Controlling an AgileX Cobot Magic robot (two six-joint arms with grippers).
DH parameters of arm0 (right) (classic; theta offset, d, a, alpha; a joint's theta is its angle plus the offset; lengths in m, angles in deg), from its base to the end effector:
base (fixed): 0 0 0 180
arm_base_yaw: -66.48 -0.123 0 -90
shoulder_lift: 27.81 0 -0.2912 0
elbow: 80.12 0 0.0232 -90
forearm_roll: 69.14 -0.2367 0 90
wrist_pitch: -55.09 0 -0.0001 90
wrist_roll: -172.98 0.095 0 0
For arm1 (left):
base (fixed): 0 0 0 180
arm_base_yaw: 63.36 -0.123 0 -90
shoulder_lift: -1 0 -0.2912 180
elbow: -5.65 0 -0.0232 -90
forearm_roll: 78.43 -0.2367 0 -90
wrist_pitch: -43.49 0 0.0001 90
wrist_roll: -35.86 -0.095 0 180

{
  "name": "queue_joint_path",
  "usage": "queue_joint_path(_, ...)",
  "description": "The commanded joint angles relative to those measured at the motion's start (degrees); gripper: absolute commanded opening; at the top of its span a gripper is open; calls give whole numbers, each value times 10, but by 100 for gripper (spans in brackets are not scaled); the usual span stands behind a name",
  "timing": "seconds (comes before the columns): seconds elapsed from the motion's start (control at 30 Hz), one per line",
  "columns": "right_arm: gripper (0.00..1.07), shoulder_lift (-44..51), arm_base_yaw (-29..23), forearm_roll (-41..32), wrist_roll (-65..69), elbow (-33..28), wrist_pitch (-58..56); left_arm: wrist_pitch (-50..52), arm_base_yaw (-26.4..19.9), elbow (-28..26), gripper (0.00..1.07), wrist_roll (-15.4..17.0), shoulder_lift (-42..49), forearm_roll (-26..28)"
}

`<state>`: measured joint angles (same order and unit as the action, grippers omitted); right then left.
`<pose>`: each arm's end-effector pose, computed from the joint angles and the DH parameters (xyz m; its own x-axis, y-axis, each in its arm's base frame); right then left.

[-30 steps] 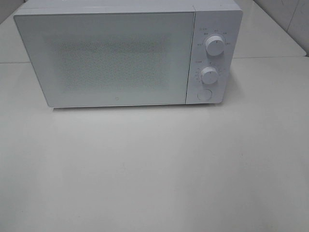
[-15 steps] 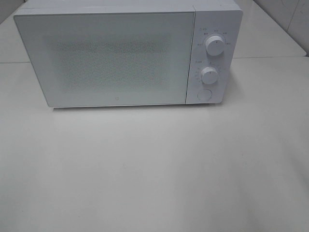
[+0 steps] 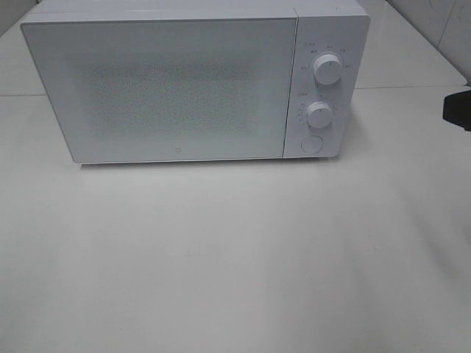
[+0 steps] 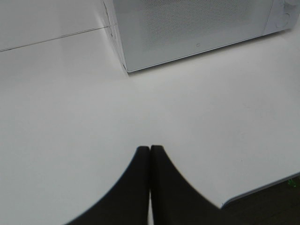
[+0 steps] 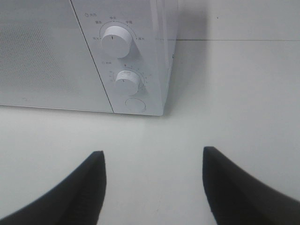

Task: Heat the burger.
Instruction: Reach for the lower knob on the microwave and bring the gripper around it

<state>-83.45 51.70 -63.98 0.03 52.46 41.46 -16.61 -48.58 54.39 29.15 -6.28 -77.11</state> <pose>0.1517 0.0379 0.2898 -0.4416 -0.0798 -0.8936 -0.2212 0.9750 0.0222 -0.0201 0.0033 0.2695 -0.3945 0.2131 -0.8938 0.3157 0.9449 0.0859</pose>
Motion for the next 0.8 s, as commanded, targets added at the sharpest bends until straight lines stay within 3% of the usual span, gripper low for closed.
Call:
queue_joint_path(0.03, 58, -22, 1, 1, 1, -1, 34, 9, -3, 2, 0, 2, 11, 5)
queue_joint_path(0.8, 58, -306, 1, 1, 1, -1, 371, 9, -3, 2, 0, 2, 11, 5)
